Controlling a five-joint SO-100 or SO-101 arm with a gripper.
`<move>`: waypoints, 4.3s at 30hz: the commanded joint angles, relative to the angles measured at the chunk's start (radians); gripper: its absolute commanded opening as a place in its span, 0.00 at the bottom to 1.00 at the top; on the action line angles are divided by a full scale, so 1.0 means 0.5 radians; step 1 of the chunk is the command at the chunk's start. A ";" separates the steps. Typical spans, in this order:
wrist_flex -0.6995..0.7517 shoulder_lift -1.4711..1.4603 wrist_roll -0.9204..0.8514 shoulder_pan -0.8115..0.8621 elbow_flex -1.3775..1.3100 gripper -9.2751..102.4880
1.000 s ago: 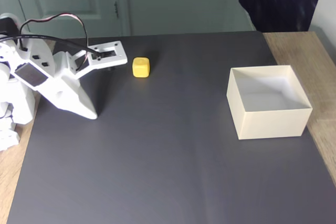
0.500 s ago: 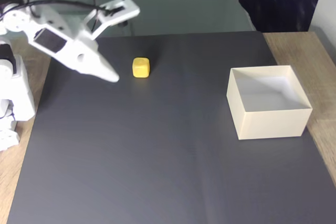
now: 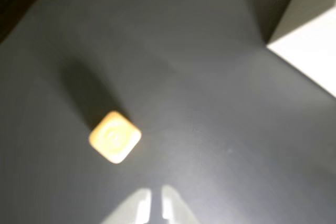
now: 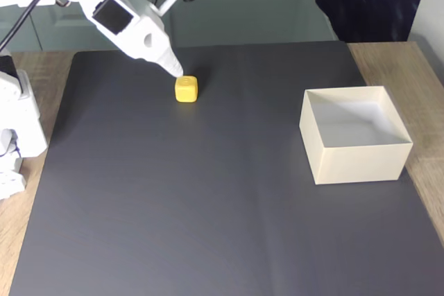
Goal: Grasp a cube block and put it in the white box.
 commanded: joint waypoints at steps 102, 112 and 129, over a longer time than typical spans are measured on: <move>-0.298 -0.660 0.227 0.107 -1.092 0.08; -0.377 -0.641 0.362 0.445 -1.322 0.08; -0.638 -1.009 0.476 0.841 -1.601 0.08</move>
